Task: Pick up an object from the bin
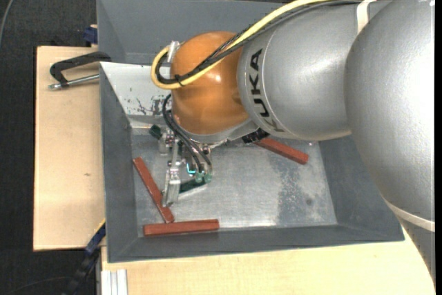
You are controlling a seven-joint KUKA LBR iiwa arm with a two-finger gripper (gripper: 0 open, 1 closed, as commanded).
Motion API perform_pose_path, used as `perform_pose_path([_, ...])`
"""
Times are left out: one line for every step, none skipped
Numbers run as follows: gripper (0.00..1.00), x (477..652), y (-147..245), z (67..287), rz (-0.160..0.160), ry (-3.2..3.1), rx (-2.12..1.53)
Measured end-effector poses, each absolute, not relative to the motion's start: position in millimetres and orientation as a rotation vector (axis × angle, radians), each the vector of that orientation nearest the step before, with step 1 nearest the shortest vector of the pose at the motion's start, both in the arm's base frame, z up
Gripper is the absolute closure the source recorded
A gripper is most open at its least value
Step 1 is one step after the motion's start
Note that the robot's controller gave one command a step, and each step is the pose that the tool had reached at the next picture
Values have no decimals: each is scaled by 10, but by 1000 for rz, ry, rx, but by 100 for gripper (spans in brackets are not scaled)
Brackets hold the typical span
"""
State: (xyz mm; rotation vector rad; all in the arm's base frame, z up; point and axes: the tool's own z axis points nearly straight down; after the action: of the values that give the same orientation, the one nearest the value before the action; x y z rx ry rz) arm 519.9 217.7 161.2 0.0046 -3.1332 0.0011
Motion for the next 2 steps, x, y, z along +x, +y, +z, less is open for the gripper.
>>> perform_pose_path([0, 5153, 1442, 668, 4, -3133, 118])
perform_pose_path([100, 5164, 1483, 706, -2, -3139, 126])
